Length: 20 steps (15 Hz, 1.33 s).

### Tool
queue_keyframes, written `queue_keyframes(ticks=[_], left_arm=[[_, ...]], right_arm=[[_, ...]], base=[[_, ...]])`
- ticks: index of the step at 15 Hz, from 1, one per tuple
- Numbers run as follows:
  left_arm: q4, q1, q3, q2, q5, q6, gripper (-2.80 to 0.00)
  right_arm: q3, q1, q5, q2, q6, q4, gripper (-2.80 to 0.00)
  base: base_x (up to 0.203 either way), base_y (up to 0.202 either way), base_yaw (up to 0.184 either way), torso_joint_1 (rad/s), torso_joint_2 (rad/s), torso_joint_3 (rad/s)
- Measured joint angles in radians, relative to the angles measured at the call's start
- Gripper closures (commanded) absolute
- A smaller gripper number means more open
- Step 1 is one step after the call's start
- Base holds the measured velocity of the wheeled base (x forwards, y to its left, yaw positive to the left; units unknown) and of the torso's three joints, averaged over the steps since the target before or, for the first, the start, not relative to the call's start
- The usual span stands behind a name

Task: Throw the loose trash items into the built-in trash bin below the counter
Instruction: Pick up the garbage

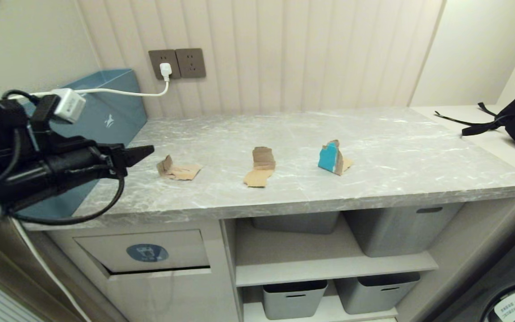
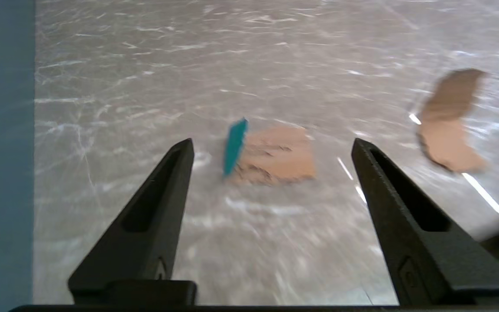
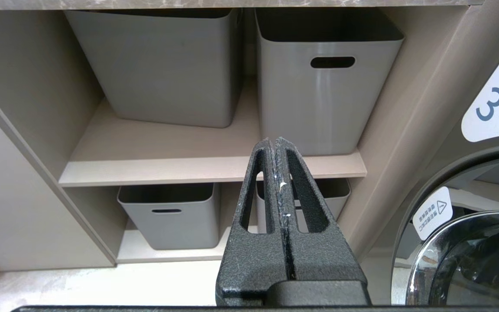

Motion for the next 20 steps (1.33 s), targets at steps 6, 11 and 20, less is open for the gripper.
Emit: queue_keyframes(ticks=[6,11,20], left_arm=[[-0.181,0.001,-0.036,0.239,0.029,0.025,-2.80],[-0.181,0.005,-0.107,0.337,0.075,0.084,0.00],[-0.178,0.002,-0.128,0.371,0.068,0.085,0.00]], right_arm=[[0.000,0.000,0.000,0.000,0.000,0.000,0.00],[0.000,0.000,0.000,0.000,0.000,0.000,0.00],[0.000,0.000,0.000,0.000,0.000,0.000,0.00]], base=[[0.000,0.000,0.000,0.000,0.00,0.000],[0.000,0.000,0.000,0.000,0.00,0.000],[0.000,0.000,0.000,0.000,0.00,0.000]])
